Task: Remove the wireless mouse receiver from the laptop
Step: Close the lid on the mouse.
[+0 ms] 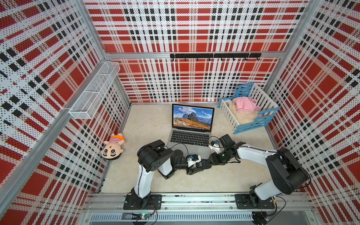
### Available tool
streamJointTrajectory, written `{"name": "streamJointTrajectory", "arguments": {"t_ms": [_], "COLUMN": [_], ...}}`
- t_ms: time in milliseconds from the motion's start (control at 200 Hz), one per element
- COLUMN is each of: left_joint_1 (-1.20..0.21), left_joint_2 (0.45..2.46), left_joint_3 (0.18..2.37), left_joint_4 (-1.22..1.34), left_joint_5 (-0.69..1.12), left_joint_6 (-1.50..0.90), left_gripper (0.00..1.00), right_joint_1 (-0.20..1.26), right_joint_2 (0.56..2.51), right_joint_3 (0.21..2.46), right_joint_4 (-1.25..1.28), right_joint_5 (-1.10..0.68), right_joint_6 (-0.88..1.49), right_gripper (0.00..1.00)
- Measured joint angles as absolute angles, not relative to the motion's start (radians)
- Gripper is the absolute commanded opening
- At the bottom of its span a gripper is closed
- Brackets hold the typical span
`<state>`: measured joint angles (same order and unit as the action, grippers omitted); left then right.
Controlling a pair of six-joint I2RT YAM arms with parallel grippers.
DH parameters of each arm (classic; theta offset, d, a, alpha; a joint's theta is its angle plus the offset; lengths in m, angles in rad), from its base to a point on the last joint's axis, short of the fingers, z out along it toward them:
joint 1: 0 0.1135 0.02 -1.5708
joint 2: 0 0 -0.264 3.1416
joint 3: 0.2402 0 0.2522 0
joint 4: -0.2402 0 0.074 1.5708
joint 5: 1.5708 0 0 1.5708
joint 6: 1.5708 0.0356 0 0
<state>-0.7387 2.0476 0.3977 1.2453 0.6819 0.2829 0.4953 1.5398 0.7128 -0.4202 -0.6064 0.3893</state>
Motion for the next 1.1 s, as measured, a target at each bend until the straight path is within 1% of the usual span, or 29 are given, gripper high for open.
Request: {"name": "streamJointTrajectory", "arguments": {"t_ms": [45,120,256,421,626,842,897,1022,1097], "left_joint_1": [-0.738,-0.738,-0.738,-0.737,-0.736,-0.734,-0.734,-0.733,-0.733], "left_joint_2": [2.048,2.049,2.05,2.052,2.054,2.056,2.056,2.058,2.059], "left_joint_3": [0.398,0.398,0.4,0.402,0.406,0.41,0.41,0.411,0.413], "left_joint_4": [1.246,1.246,1.248,1.248,1.249,1.249,1.249,1.25,1.251], "left_joint_5": [0.683,0.683,0.684,0.685,0.685,0.685,0.685,0.685,0.685], "left_joint_6": [0.283,0.283,0.281,0.28,0.278,0.278,0.277,0.276,0.276], "left_gripper": [0.36,0.36,0.36,0.36,0.36,0.36,0.36,0.36,0.35], "right_joint_1": [0.495,0.497,0.512,0.534,0.535,0.537,0.537,0.537,0.537], "right_joint_2": [1.54,1.541,1.554,1.574,1.577,1.577,1.577,1.577,1.576], "right_joint_3": [0.713,0.713,0.725,0.743,0.744,0.744,0.743,0.743,0.743], "right_joint_4": [-0.42,-0.42,-0.421,-0.413,-0.413,-0.413,-0.413,-0.409,-0.407], "right_joint_5": [-0.606,-0.604,-0.599,-0.595,-0.588,-0.582,-0.581,-0.587,-0.593], "right_joint_6": [0.389,0.389,0.389,0.39,0.39,0.389,0.389,0.39,0.389], "right_gripper": [0.54,0.6,0.63,0.62,0.56,0.55,0.56,0.64,0.66]}}
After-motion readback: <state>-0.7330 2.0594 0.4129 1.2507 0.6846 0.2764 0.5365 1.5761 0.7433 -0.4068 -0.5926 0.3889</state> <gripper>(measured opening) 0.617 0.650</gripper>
